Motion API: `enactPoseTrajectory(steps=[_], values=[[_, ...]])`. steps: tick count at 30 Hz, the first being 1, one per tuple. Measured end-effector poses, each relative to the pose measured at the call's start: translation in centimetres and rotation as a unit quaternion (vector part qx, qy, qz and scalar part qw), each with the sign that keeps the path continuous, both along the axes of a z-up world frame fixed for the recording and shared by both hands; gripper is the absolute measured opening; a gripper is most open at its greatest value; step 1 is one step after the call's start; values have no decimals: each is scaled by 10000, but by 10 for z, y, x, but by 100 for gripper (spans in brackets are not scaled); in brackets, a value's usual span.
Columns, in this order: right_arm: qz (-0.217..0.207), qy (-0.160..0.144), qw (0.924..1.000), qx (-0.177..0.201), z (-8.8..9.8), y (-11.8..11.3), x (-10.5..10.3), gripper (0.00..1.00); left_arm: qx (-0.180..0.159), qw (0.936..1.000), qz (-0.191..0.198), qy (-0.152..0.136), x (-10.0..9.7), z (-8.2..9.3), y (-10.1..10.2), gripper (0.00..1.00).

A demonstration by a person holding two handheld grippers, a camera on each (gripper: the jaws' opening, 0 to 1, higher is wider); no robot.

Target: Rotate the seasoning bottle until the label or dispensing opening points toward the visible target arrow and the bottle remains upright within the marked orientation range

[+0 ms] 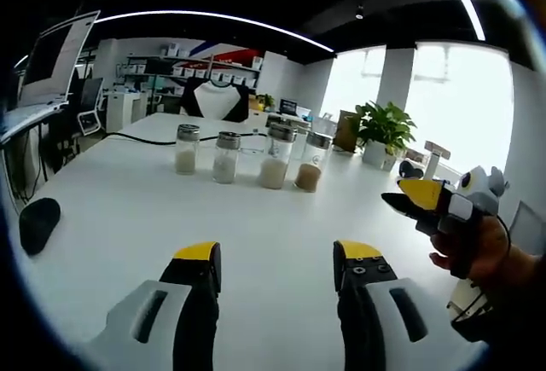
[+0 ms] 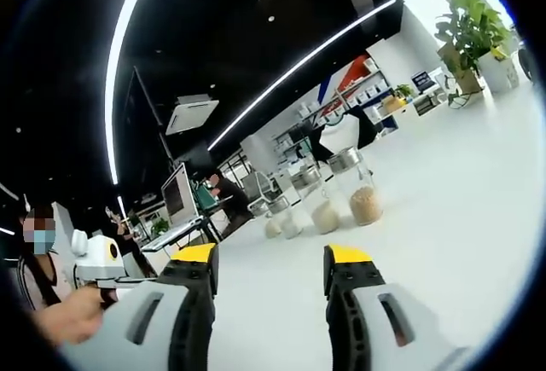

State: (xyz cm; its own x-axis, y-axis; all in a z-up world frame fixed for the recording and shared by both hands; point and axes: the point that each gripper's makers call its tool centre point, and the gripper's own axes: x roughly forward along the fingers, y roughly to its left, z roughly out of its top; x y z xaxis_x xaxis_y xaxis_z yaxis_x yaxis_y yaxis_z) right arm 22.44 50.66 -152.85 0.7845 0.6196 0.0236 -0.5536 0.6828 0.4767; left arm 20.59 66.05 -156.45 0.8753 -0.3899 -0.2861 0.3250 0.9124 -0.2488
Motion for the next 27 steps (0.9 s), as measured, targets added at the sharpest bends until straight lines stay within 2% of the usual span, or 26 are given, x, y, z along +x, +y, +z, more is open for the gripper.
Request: enactPoseTrajectory(steps=[11,27], values=[[-5,-196,9998,75,8,1,-2,42,-50,10000,26,16,-1,-1,3,55],[28,-173,9998,98,8,1,-2,40,-30,9999,154,-13,5,-1,15,54]])
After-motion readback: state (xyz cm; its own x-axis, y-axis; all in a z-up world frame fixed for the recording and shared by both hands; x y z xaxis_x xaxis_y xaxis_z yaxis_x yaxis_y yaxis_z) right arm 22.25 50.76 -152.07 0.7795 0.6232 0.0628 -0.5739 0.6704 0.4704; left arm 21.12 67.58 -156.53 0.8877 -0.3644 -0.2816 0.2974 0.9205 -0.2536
